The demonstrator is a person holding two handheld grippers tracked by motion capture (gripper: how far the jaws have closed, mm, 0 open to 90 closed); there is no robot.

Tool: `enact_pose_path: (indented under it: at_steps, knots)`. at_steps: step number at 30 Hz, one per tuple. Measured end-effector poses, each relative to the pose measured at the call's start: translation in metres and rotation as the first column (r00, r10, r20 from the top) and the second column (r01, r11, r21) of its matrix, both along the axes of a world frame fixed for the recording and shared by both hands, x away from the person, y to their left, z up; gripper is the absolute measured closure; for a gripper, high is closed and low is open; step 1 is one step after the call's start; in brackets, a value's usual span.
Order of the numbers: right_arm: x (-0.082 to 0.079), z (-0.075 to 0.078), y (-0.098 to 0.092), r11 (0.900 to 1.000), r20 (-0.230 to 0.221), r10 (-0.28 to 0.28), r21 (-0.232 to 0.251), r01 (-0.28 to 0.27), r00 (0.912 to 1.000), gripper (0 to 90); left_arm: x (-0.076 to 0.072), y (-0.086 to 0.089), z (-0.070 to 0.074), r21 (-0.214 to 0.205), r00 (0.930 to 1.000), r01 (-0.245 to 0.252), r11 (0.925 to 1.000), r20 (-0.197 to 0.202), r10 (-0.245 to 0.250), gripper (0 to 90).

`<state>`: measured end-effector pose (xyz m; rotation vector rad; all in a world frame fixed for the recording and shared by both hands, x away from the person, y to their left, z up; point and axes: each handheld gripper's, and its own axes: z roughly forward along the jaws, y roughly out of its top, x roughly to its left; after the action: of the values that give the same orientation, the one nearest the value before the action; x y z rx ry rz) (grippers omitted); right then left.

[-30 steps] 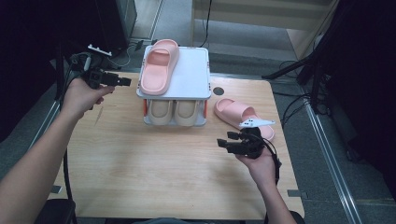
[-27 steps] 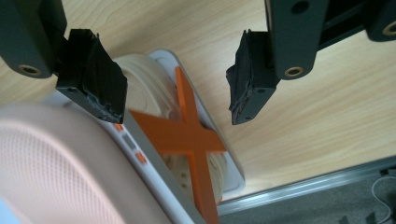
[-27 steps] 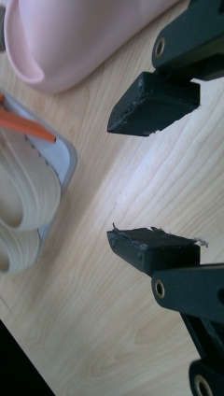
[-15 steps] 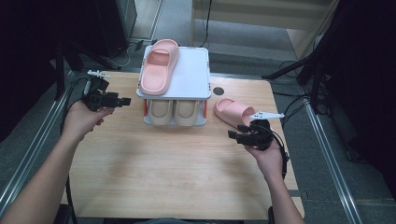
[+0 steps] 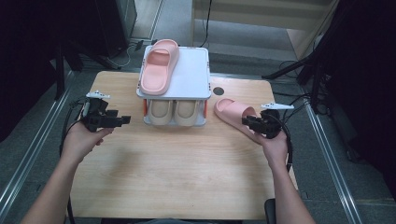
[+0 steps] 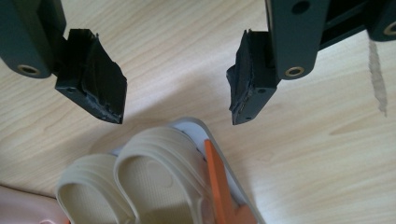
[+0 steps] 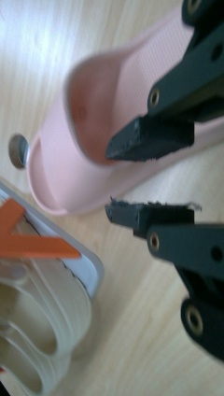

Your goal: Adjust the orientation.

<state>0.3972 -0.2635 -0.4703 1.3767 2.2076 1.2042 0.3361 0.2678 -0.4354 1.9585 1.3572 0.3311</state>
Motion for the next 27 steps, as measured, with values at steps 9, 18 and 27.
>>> enact_pose_path:
  at_steps: [9,18,27]
  knots:
    - [0.02,-0.01,-0.016,0.999,-0.028,-0.025,-0.038,0.024,0.9993,89.0,-0.021,0.005,-0.019,0.001,0.9999,-0.004,1.0,0.01,0.004,36.1]
    - [0.03,-0.026,-0.012,0.9966,-0.098,-0.027,-0.081,0.019,0.9948,88.9,-0.031,0.009,-0.035,-0.003,0.9997,-0.014,0.9999,0.019,0.014,36.2]
    - [0.032,-0.029,-0.004,0.9923,-0.108,-0.024,-0.123,0.011,0.9938,88.8,-0.03,0.01,-0.037,0.004,0.999,-0.007,1.0,0.044,0.006,36.3]
